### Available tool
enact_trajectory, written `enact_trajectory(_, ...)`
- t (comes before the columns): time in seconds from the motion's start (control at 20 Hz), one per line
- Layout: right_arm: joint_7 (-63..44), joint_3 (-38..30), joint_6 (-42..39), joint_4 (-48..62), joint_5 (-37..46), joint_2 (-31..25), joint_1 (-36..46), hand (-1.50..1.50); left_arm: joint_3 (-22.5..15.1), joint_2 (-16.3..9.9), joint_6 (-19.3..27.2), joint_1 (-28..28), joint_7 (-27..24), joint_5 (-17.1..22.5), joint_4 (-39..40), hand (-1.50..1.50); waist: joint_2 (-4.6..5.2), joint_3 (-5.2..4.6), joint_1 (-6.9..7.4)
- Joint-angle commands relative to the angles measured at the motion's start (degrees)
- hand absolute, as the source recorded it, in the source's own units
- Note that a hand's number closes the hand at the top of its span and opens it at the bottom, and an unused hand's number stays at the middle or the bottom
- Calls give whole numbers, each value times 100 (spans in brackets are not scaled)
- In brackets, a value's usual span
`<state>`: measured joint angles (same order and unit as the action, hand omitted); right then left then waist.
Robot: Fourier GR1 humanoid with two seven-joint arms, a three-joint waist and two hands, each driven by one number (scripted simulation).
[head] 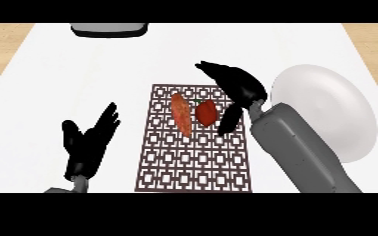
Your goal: Pick the bell pepper from the placemat and place it in the plate
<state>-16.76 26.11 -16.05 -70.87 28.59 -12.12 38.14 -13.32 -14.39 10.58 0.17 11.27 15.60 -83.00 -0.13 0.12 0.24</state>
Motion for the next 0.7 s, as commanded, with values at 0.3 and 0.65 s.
enact_trajectory(0.3, -116, -246, -103, 323, 888, 721, 29, -150, 241, 319, -201, -282, -78, -334, 521, 0, 15, -13, -7)
enact_trajectory(0.65, -298, -115, 98, 461, 1646, 836, -219, -150, 346, 420, -360, -200, -170, -355, 478, 0, 13, -13, -17)
